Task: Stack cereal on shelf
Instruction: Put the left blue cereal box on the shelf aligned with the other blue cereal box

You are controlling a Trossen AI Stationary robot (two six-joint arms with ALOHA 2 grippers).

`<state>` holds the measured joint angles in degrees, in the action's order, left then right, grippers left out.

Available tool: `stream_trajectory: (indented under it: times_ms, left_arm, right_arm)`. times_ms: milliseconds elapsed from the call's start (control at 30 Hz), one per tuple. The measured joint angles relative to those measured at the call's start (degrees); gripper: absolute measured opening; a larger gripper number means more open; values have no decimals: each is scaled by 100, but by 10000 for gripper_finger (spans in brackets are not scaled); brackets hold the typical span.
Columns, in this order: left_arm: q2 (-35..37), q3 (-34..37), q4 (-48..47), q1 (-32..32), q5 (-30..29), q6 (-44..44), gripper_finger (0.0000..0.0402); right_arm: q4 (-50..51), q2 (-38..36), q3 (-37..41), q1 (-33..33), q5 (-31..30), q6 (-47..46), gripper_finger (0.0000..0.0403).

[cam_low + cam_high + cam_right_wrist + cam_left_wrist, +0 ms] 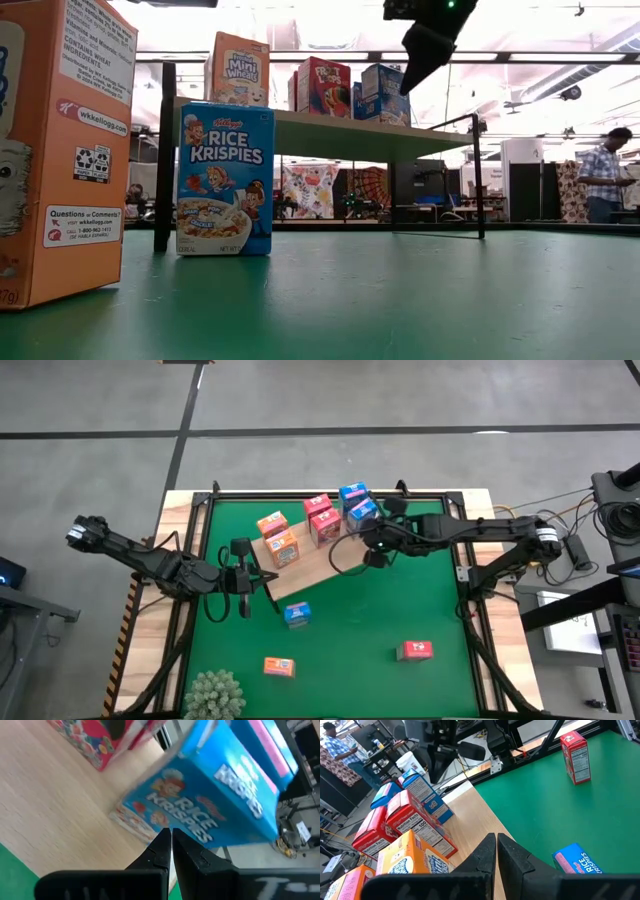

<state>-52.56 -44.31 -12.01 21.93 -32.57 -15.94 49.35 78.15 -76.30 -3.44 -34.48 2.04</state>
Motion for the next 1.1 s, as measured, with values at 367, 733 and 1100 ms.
stream_trajectory:
  times_ms: [367,733,1100]
  left_arm:
    - [-1,0,0,-1,1,0,0]
    - [-1,0,0,-2,1,0,0]
    - [-1,0,0,-2,1,0,0]
  right_arm:
    - [-442,2,119,2,39,101,9]
    - [-714,2,137,2,-9,203,9]
    - [-842,4,143,2,-6,187,9]
